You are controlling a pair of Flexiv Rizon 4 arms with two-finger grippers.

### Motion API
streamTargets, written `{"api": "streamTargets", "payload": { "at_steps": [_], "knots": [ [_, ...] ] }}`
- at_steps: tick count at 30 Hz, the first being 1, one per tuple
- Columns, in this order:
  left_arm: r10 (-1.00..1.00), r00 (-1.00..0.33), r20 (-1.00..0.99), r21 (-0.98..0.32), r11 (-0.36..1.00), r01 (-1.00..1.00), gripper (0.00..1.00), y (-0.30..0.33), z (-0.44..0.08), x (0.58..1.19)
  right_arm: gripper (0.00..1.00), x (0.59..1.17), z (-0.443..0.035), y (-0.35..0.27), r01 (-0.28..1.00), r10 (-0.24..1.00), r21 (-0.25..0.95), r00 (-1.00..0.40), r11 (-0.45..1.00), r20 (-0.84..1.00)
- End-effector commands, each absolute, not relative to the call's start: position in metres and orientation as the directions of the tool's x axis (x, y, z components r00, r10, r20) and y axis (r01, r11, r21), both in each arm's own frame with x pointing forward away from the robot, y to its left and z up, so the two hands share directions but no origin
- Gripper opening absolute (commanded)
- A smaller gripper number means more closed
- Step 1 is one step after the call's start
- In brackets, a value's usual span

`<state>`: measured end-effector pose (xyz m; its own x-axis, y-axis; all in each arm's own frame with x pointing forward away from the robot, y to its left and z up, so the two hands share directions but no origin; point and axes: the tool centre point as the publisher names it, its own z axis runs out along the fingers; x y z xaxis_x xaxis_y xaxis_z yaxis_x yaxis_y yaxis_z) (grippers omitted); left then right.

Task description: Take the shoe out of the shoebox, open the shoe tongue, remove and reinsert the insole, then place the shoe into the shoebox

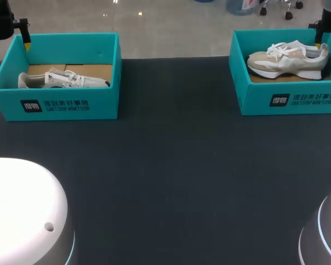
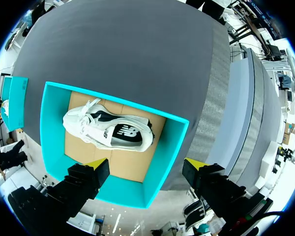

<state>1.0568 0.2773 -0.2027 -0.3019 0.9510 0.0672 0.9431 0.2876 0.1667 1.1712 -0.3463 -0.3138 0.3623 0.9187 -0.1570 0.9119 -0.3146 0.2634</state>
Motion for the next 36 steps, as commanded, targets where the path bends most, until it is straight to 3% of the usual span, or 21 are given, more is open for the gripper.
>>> {"api": "streamTargets", "payload": {
  "at_steps": [1, 36],
  "knots": [
    [0.951, -0.302, 0.069, 0.168, 0.287, 0.943, 1.0, 0.277, -0.202, 1.056, 0.47, 1.187, -0.321, -0.35, 0.917, 0.916, 0.235, 0.365, -0.322, -0.169],
    [0.951, -0.302, 0.069, 0.168, 0.287, 0.943, 1.0, 0.277, -0.202, 1.056, 0.5, 1.189, -0.378, -0.367, 0.927, 0.901, 0.133, 0.373, -0.351, -0.222]
  ]
}}
